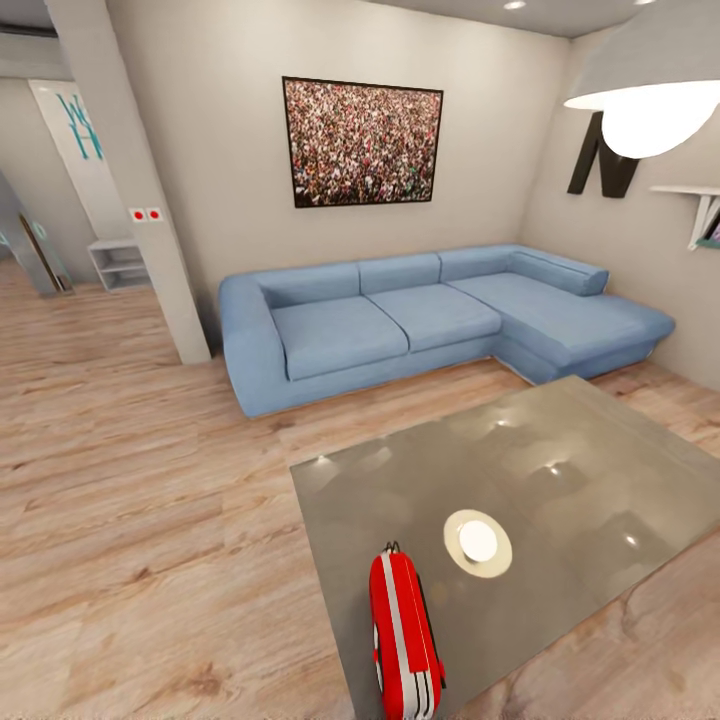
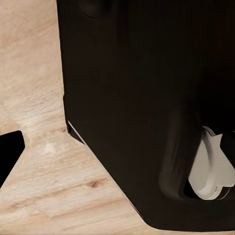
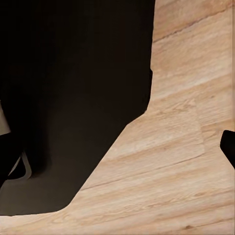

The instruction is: Turn on the radio receiver that's on the table in the living room.

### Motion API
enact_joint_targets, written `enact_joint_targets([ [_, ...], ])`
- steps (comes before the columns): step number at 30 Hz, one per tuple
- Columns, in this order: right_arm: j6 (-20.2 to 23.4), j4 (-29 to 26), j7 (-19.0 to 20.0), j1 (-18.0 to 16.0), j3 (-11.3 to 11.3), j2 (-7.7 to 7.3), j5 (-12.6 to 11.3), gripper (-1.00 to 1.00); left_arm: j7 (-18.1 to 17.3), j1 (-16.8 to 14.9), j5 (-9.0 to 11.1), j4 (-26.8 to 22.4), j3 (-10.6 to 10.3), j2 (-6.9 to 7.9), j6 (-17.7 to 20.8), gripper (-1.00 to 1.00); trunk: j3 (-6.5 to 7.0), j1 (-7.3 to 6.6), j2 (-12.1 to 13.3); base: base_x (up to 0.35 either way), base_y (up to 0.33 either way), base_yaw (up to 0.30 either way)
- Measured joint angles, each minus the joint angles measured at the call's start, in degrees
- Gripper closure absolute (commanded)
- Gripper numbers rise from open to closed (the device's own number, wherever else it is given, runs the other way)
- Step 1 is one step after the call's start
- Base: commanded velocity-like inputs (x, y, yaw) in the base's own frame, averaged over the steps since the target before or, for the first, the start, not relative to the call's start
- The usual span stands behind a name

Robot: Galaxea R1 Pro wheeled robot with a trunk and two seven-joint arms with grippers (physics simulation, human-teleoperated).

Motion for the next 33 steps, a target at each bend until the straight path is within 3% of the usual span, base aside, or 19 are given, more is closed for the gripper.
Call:
enact_joint_targets([
  [4, 0.1, -1.9, 0.0, 0.0, 0.0, -1.15, 0.0, -1.00, 0.1, 0.0, 0.0, -2.9, 0.0, 0.43, 0.2, -1.00, -0.37, 0.00, 0.0, 0.000, 0.000, 0.000],
  [11, 0.9, -10.8, 0.3, 0.0, -0.2, -6.15, 0.0, -1.00, -0.3, 0.0, 0.1, -13.4, 0.0, 1.54, 1.7, -1.00, -1.03, 0.00, 0.0, 0.000, 0.000, 0.000],
  [15, 1.8, -15.9, 0.4, 0.0, -0.2, -8.38, -0.1, -1.00, -0.3, 0.0, 0.0, -19.7, 0.0, 1.86, 5.1, -1.00, -1.41, 0.00, 0.0, 0.000, 0.000, 0.000],
  [17, 4.9, -21.5, 0.3, 0.0, -0.2, -10.28, 0.0, -1.00, -0.3, 0.0, 0.0, -26.4, 0.0, 2.11, 9.2, -1.00, -1.59, 0.00, 0.0, 0.000, 0.000, 0.000],
  [20, 6.9, -24.6, 0.3, 0.0, -0.3, -11.30, -0.1, -1.00, -0.3, 0.0, 0.0, -29.6, 0.1, 2.53, 11.0, -1.00, -1.88, 0.00, 0.0, 0.000, 0.000, 0.000],
  [23, 10.3, -31.6, 0.5, -0.6, -0.3, -13.64, 0.0, -1.00, -0.6, 0.0, 0.0, -36.5, 0.2, 4.00, 13.3, -1.00, -2.15, 0.00, 0.0, 0.000, 0.000, 0.000],
  [28, 11.0, -36.7, 0.6, -1.0, -0.3, -15.02, -0.1, -1.00, -0.7, 0.0, -0.1, -44.0, 0.3, 4.71, 16.0, -1.00, -2.63, 0.00, 0.0, 0.000, 0.000, 0.000],
  [33, 12.6, -41.9, 0.5, -1.2, -0.4, -16.17, -0.1, -1.00, -1.3, 0.0, -0.1, -52.7, 0.3, 5.91, 21.7, -1.00, -3.10, 0.00, 0.0, 0.000, 0.000, 0.000],
])
